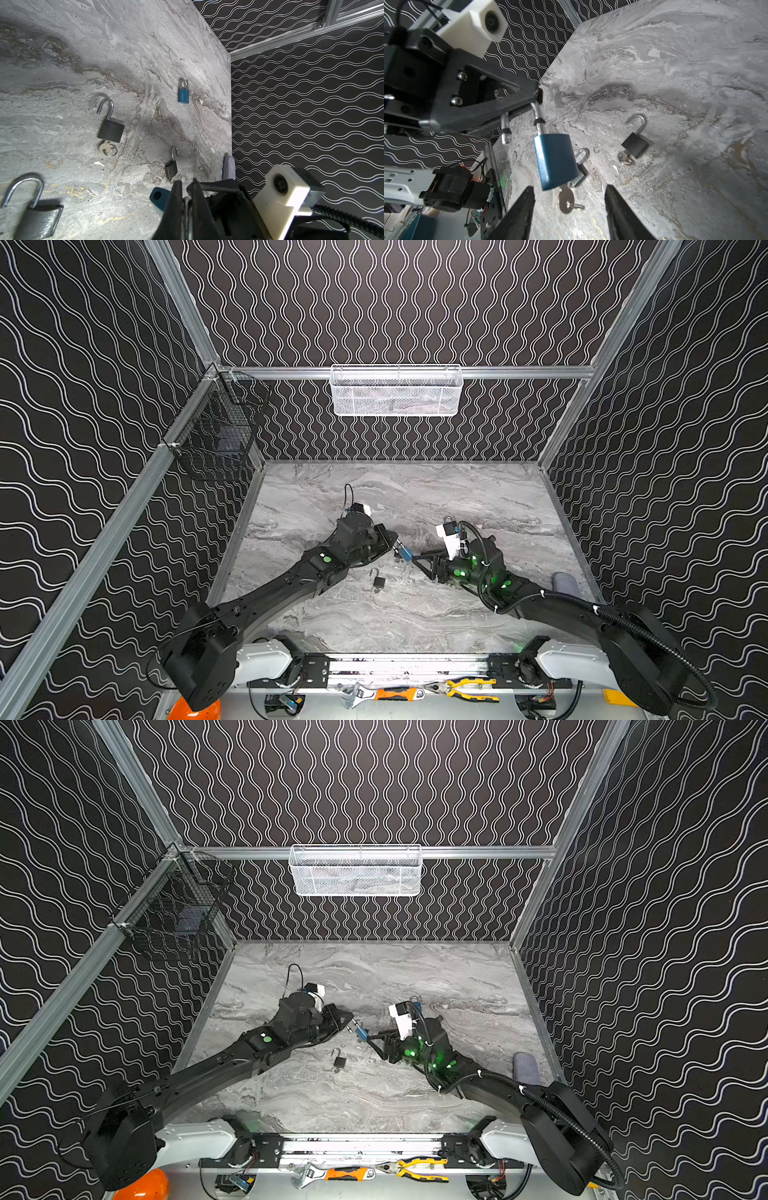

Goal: Lock with the key

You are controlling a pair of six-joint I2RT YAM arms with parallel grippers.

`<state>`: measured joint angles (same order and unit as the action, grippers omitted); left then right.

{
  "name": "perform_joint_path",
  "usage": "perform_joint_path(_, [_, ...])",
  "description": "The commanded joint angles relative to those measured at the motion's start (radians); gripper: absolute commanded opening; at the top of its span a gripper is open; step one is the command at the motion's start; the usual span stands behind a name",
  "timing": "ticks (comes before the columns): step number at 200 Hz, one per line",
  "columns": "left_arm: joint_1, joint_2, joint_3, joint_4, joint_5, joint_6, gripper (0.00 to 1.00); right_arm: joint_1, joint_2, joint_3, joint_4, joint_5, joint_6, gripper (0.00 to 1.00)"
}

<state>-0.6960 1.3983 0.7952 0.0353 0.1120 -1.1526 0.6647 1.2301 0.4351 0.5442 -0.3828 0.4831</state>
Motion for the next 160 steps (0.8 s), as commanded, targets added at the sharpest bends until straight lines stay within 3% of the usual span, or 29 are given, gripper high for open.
perform_joint_path(1, [-0.002, -0.007, -0.004, 0.072, -0.01, -0.026, 0.0, -0.002, 0.016, -0.009, 0.119, -0.05, 0.023, 0.56])
perform_joint_path(160, [-0.005, -0.031, -0.011, 0.074, 0.005, -0.035, 0.0, 0.101, 0.07, 0.041, 0.101, 0.085, -0.129, 0.51])
